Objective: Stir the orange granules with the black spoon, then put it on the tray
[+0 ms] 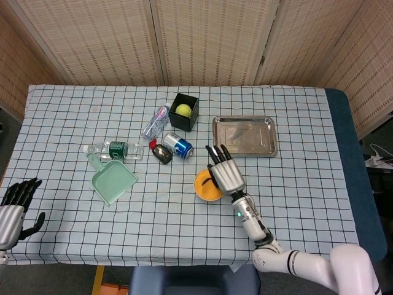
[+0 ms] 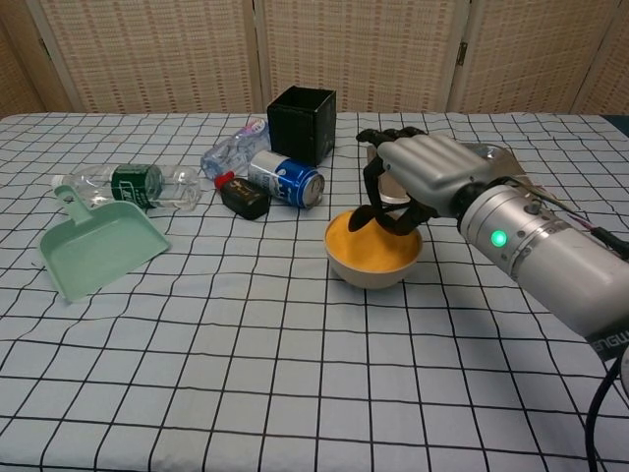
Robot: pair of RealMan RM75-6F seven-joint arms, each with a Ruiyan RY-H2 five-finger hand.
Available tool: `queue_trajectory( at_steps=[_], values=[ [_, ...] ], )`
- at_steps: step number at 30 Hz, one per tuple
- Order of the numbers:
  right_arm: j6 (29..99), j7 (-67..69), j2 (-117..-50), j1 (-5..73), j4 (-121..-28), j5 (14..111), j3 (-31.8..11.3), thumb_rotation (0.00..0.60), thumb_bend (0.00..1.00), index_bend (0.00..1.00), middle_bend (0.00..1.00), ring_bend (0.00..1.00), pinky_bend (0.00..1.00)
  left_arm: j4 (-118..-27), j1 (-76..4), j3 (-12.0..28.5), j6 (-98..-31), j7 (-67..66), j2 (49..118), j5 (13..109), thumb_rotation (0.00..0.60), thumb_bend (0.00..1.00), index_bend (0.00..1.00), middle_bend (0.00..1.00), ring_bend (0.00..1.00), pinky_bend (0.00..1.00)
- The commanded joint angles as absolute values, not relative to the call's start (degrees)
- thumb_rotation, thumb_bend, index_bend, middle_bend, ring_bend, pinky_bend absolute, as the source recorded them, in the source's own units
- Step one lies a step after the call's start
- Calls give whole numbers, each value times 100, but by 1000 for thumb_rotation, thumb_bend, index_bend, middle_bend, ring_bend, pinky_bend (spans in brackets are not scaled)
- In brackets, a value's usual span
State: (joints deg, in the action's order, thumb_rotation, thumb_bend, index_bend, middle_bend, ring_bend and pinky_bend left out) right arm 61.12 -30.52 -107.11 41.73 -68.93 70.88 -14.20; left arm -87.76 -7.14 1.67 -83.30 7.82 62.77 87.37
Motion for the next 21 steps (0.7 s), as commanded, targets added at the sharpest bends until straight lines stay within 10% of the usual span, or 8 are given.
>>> queue_trajectory(
  at_steps=[1,21],
  values=[
    [6129,-3169,-10710,4158,-6956,7064,-1344,600,321,589,0,0,0,-8767,-714,168,-8343,816,6269,8749,600,450,0,11,0,45],
    [6532,-3406,-10147,3786,-7864,7116,-1023,600,321,454,0,0,0,-8754,-652,179,-8550,890,6255,8842,600,450,0,11,0,46]
  ],
)
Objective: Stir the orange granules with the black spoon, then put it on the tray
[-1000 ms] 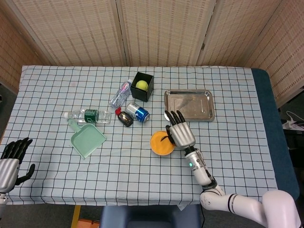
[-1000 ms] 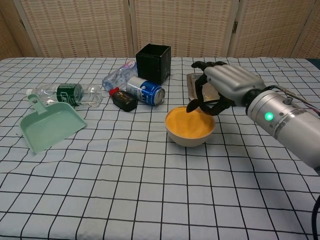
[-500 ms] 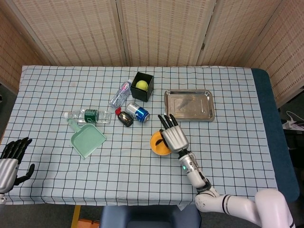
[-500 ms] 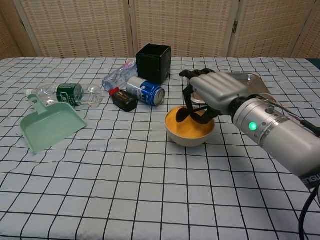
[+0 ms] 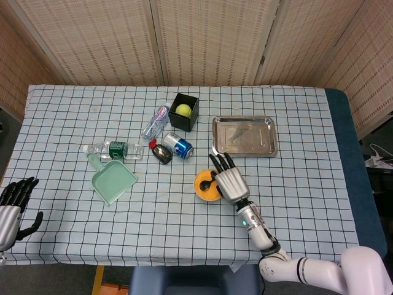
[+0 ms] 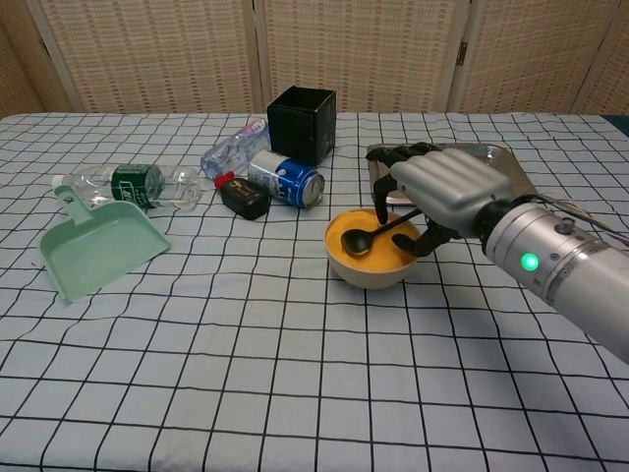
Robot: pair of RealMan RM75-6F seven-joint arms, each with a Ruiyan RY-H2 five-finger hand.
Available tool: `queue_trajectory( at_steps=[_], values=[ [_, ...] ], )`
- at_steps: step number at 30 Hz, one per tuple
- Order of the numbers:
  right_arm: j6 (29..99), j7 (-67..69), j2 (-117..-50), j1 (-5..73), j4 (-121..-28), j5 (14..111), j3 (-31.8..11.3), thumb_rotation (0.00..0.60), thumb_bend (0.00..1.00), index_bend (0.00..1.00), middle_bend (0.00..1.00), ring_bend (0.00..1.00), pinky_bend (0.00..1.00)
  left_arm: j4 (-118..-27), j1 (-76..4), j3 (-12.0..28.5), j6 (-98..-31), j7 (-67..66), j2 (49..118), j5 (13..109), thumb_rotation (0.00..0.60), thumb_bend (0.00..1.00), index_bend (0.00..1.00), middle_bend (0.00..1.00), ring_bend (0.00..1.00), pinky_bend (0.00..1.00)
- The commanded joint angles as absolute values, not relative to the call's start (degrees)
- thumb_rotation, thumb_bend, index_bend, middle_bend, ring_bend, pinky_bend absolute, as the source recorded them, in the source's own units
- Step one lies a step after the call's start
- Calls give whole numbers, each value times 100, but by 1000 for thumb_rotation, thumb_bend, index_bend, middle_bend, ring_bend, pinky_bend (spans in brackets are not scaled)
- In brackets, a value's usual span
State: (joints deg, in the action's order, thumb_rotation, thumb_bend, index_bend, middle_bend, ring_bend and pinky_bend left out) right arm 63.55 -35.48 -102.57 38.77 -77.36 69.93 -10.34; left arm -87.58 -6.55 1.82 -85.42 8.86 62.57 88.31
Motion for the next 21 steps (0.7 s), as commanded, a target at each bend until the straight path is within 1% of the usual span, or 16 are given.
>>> queue_trajectory(
  at_steps=[1,6,11,21],
  values=[
    [6602,-3341,-10091,3747,-7913,7156,-1027,600,321,453,0,0,0,-8748,-652,178,-8551,892,6256,8848,600,450,0,11,0,46],
    [6640,-3242,-9867,3666,-8023,7108,-1065,600,321,452,0,0,0,-8756,-669,172,-8522,855,6272,8857,600,450,0,11,0,47],
    [6597,-2963,-9756,3619,-7900,7048,-1118,600,321,461,0,0,0,-8776,-675,162,-8514,786,6281,8870,600,450,0,11,0,48],
    [6777,-2079,-10008,3582,-6793,7528,-1014,600,316,475,0,0,0,-8774,-694,149,-8435,693,6315,8833,600,450,0,12,0,47]
  ],
)
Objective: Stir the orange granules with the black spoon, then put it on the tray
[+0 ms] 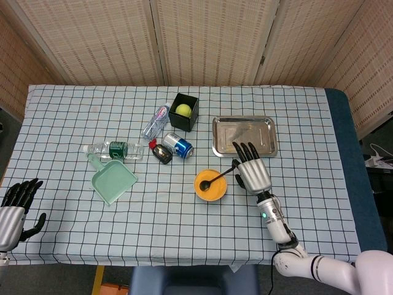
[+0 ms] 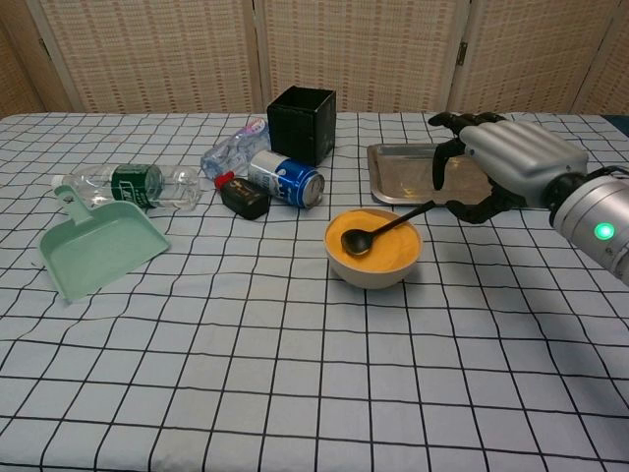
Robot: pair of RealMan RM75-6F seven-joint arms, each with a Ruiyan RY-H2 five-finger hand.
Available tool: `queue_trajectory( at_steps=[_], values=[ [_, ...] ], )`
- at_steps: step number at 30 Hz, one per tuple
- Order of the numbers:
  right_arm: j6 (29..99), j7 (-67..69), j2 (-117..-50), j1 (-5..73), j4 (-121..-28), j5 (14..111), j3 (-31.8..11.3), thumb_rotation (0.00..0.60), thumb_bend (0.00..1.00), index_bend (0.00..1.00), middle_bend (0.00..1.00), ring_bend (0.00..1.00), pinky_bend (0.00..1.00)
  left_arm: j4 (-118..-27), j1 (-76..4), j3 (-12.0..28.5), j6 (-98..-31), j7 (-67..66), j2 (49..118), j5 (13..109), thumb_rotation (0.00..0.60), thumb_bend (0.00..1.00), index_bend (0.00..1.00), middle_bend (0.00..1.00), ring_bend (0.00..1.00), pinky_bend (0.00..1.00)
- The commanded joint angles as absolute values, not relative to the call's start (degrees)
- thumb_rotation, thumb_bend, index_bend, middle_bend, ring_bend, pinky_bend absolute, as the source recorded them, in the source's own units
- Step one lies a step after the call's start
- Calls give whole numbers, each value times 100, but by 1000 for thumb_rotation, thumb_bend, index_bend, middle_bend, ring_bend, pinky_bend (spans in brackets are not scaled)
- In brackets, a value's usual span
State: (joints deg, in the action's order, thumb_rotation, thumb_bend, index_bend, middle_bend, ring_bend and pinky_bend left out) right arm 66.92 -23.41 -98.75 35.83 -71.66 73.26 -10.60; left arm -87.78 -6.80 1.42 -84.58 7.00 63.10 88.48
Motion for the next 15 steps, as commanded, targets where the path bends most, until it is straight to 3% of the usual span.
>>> queue_trajectory(
  at_steps=[1,15],
  values=[
    [6775,-2025,-10052,3591,-6679,7549,-1014,600,316,481,0,0,0,-8774,-700,151,-8422,689,6315,8824,600,450,0,12,0,47],
    [6134,-1709,-10338,3995,-6095,7432,-1244,600,316,471,0,0,0,-8688,-738,182,-8320,722,6345,8722,600,449,0,14,0,48]
  ],
)
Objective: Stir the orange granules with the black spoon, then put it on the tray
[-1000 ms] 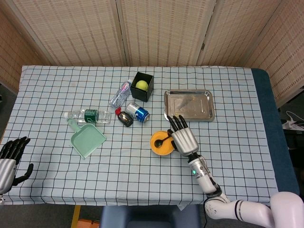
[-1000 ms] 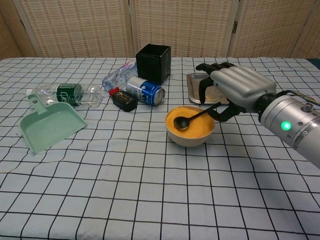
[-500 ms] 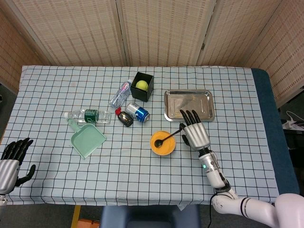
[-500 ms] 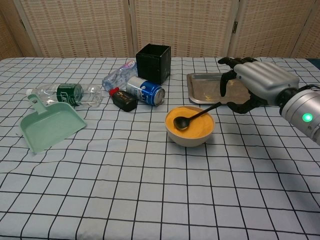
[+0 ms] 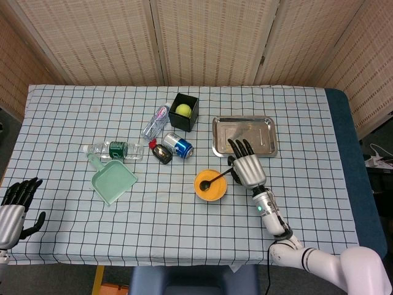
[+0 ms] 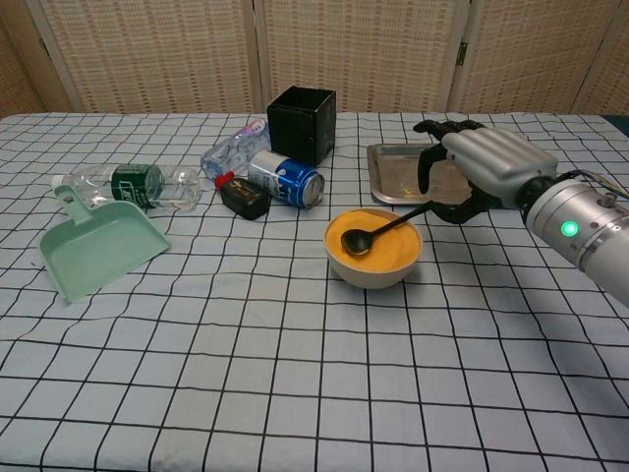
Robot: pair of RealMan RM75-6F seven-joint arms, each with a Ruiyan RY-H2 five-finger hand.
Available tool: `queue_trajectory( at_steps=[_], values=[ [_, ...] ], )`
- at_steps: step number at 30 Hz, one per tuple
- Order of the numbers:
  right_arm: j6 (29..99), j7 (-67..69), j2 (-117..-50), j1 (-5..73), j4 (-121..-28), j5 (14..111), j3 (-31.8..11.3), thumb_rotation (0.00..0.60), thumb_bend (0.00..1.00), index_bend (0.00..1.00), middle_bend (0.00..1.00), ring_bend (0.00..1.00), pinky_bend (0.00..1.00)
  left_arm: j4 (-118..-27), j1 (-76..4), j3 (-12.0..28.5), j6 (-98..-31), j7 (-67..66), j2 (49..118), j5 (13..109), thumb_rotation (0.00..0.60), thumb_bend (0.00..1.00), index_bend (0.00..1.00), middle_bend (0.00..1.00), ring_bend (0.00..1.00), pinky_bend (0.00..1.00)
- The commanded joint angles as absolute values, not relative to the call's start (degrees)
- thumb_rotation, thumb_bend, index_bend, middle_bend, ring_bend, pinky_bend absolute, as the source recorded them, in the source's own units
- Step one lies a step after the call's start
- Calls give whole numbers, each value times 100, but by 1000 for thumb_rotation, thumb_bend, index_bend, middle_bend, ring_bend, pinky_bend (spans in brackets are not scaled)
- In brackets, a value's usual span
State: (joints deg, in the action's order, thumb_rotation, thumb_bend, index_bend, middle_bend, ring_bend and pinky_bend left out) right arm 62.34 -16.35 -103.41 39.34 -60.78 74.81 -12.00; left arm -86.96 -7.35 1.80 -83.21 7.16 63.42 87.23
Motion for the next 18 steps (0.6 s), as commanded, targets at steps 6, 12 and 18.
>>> queue_trajectory(
  at_steps=[6,12,18],
  values=[
    [5927,-1980,-10249,4068,-6265,7237,-1306,600,316,477,0,0,0,-8672,-728,179,-8344,775,6336,8735,600,450,0,13,0,47],
    [5848,-2122,-10178,4078,-6444,7106,-1318,600,316,478,0,0,0,-8661,-743,181,-8328,794,6342,8740,600,450,0,13,0,48],
    [5788,-2226,-10095,4083,-6568,7000,-1318,600,316,484,0,0,0,-8651,-738,180,-8346,819,6341,8749,600,450,0,13,0,47]
  ],
)
